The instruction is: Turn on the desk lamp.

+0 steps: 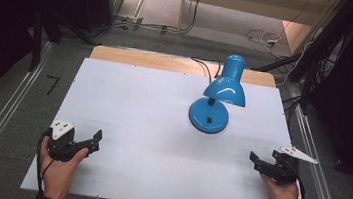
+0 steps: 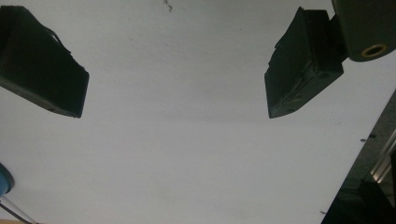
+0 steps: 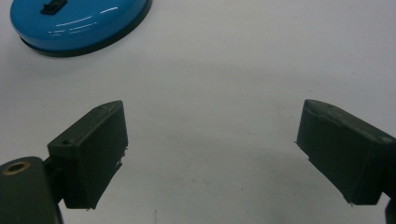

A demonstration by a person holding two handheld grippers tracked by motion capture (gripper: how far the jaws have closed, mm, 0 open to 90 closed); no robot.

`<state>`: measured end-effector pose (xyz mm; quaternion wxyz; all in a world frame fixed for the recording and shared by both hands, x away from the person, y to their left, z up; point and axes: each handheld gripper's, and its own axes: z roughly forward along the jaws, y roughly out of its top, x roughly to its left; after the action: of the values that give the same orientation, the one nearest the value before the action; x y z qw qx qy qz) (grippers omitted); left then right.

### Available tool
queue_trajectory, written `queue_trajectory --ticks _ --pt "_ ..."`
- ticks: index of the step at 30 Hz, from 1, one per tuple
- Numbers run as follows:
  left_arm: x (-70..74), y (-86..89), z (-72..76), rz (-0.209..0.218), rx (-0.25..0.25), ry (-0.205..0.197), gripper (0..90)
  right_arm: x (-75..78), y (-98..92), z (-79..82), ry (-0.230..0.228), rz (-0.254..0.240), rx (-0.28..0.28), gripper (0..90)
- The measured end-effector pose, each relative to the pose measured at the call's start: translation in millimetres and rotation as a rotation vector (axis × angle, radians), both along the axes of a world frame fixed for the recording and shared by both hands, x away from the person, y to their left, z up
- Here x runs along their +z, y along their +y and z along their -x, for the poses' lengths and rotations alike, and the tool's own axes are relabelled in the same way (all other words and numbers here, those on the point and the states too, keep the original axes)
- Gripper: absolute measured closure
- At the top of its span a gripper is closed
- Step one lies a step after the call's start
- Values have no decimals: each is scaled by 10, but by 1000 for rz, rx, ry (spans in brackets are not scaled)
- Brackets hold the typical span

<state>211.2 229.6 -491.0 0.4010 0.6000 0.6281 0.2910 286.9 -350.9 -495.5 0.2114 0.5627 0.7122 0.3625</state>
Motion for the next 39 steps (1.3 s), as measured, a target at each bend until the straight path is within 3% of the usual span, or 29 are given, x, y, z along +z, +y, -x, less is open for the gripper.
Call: queue_trajectory --ticks 25,39 --pt "-4 18 3 -19 -1 -1 70 31 286 -233 -2 14 61 75" --pt "-3 20 6 -19 -2 -6 71 91 393 -290 -34 28 47 39"
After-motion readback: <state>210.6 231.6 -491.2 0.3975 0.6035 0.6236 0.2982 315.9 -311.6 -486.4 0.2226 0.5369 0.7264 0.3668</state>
